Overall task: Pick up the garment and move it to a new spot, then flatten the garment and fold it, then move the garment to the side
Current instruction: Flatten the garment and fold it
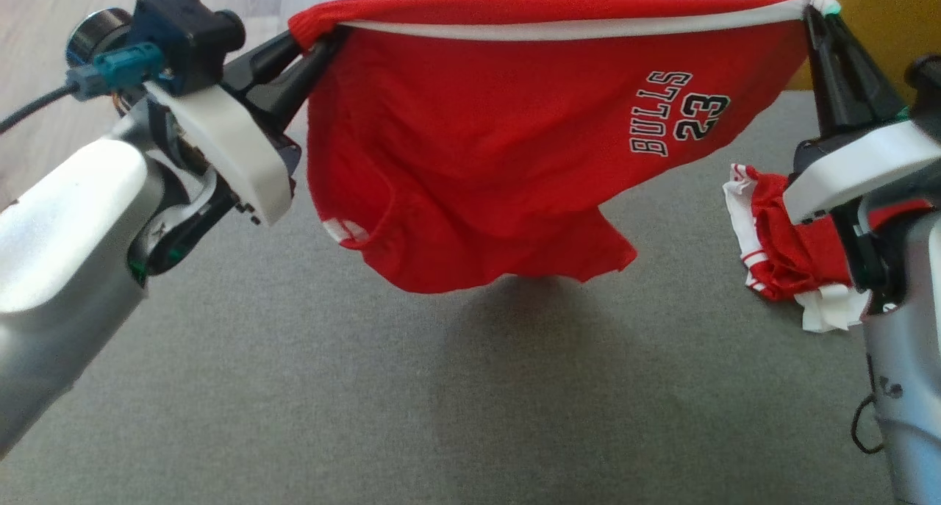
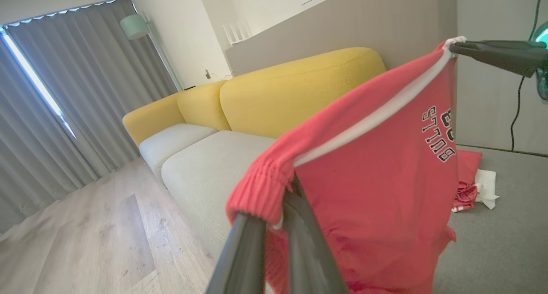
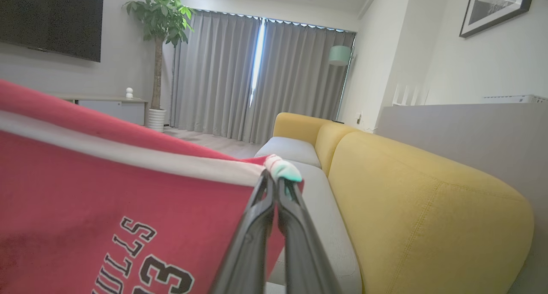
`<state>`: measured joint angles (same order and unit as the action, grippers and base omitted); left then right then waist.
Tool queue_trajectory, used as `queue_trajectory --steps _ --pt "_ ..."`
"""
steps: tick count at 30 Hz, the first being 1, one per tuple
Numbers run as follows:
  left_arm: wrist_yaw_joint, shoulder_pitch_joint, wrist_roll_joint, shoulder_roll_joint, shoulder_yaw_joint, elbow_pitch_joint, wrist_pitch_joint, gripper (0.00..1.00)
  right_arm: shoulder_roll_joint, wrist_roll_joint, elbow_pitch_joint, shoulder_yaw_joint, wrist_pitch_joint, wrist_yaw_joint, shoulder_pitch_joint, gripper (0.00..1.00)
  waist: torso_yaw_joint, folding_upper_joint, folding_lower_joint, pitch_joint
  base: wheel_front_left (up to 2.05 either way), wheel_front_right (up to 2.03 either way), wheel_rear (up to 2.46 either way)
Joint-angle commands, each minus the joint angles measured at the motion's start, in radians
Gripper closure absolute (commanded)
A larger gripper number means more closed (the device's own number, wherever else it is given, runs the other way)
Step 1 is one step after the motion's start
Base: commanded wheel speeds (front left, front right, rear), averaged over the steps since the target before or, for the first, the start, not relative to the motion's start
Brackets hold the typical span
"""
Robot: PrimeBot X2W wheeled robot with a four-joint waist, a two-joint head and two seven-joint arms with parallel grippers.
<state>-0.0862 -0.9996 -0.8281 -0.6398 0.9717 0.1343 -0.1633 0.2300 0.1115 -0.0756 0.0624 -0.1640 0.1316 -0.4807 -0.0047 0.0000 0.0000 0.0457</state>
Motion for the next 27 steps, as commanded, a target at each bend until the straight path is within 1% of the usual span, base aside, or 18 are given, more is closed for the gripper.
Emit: queue_trajectory --steps 1,3,6,9,12,16,20,24,27 --pt "0.015 -0.065 -0.013 -0.049 -0.071 -0.009 -0.007 1.00 0.009 0.015 0.030 0.010 -0.016 -0.001 -0.052 1.00 -0.002 0.0000 0.0000 -0.021 0.00 0.00 0.00" --pt "0.015 -0.077 -0.017 -0.050 -0.077 0.007 -0.011 1.00 0.011 0.022 0.015 0.017 -0.031 -0.001 -0.077 1.00 -0.005 0.0000 0.0000 -0.044 0.00 0.00 0.00" --pt "0.008 -0.118 -0.020 -0.047 -0.091 0.041 -0.015 1.00 0.012 0.039 -0.019 0.035 -0.052 -0.001 -0.151 1.00 -0.013 0.0000 0.0000 -0.113 0.00 0.00 0.00" --pt "-0.007 -0.190 -0.003 -0.036 -0.099 0.093 -0.012 1.00 0.021 0.042 -0.082 0.059 -0.050 -0.001 -0.277 1.00 -0.022 0.0000 0.0000 -0.198 0.00 0.00 0.00" --pt "-0.020 -0.284 0.027 -0.013 -0.105 0.158 0.010 1.00 0.026 0.034 -0.171 0.082 -0.012 -0.001 -0.435 1.00 -0.030 0.0000 0.0000 -0.285 0.00 0.00 0.00" --pt "-0.029 -0.418 0.072 0.035 -0.131 0.275 0.101 1.00 0.019 -0.020 -0.322 0.062 0.083 -0.001 -0.649 1.00 -0.032 0.0000 0.0000 -0.390 0.00 0.00 0.00" --pt "-0.034 -0.501 0.111 0.099 -0.139 0.391 0.225 1.00 0.007 -0.094 -0.471 0.011 0.179 -0.001 -0.784 1.00 -0.021 0.0000 0.0000 -0.462 0.00 0.00 0.00" --pt "-0.038 -0.498 0.126 0.155 -0.124 0.488 0.343 1.00 -0.011 -0.153 -0.614 -0.012 0.243 -0.001 -0.800 1.00 -0.010 0.0000 0.0000 -0.491 0.00 0.00 0.00" --pt "-0.042 -0.454 0.127 0.185 -0.081 0.534 0.382 1.00 -0.011 -0.181 -0.709 -0.002 0.276 -0.001 -0.764 1.00 -0.003 0.0000 0.0000 -0.496 0.00 0.00 0.00"
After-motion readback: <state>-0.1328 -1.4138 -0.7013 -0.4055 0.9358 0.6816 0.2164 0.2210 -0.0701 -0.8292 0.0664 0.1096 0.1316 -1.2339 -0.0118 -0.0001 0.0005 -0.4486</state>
